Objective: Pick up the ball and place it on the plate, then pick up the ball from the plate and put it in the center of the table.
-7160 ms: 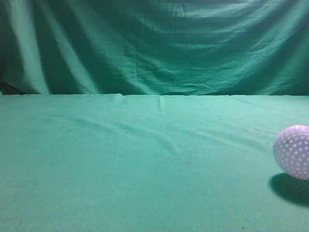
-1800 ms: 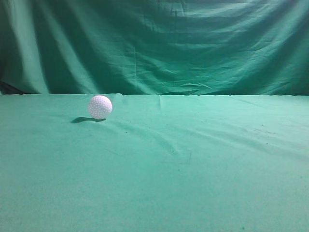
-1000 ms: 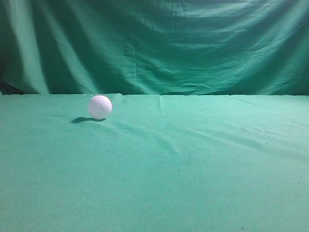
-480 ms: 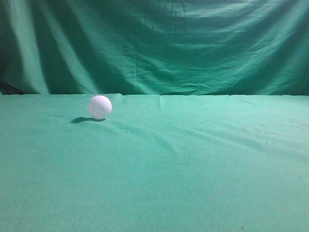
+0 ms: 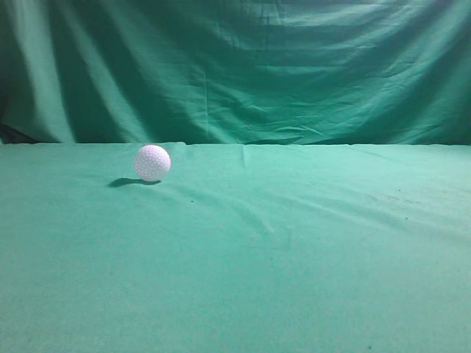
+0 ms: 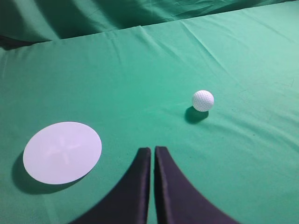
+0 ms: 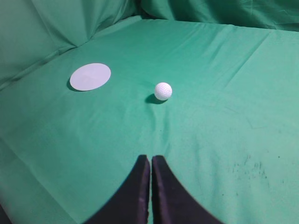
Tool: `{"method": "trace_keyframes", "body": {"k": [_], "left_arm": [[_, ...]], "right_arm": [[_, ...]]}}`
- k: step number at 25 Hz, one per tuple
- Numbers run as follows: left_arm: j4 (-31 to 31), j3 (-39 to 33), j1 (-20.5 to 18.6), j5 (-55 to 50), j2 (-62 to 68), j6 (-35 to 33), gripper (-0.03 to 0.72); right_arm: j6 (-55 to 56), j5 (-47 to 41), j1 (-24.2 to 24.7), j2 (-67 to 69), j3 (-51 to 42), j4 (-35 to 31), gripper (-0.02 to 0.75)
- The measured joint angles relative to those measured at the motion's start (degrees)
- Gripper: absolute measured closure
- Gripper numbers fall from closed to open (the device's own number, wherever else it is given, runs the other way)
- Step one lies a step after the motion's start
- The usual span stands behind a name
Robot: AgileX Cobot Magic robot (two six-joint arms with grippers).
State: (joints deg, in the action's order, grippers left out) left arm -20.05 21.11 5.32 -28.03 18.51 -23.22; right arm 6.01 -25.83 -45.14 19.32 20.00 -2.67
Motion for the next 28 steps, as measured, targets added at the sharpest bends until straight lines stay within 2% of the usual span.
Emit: {"method": "trace_keyframes", "body": {"k": [7, 17, 19, 23, 24, 25, 26, 27, 28], "left_arm": [[0.0, 0.0, 0.0, 0.0, 0.0, 0.0, 0.688], [0.0, 0.0, 0.0, 0.0, 0.0, 0.0, 0.688], [0.0, 0.0, 0.0, 0.0, 0.0, 0.0, 0.688], [0.0, 0.0, 0.0, 0.0, 0.0, 0.0, 0.688], [0.0, 0.0, 0.0, 0.0, 0.0, 0.0, 0.688], [0.0, 0.0, 0.0, 0.0, 0.0, 0.0, 0.688], [0.0, 0.0, 0.0, 0.0, 0.0, 0.0, 0.688], [0.0, 0.0, 0.0, 0.0, 0.0, 0.0, 0.688], [0.0, 0.0, 0.0, 0.0, 0.0, 0.0, 0.688]], "right_arm": [[0.1, -1.1, 0.0, 0.0, -0.1, 1.0, 0.738], [0.1, -3.3, 0.8, -1.4, -0.1, 8.4, 0.738], [0.1, -3.3, 3.4, -3.2, -0.2, 8.6, 0.738], [0.1, -0.8, 11.9, -7.6, -3.4, 8.6, 0.738], [0.1, 0.4, 14.4, -8.6, -5.1, 8.6, 0.689], [0.1, 1.4, 17.0, -10.0, -6.7, 8.5, 0.738], [0.1, 3.0, 19.3, -11.3, -8.9, 8.2, 0.738], [0.1, 4.2, 21.9, -12.4, -11.1, 7.8, 0.689], [0.1, 5.7, 24.4, -13.7, -13.3, 7.2, 0.689]]}}
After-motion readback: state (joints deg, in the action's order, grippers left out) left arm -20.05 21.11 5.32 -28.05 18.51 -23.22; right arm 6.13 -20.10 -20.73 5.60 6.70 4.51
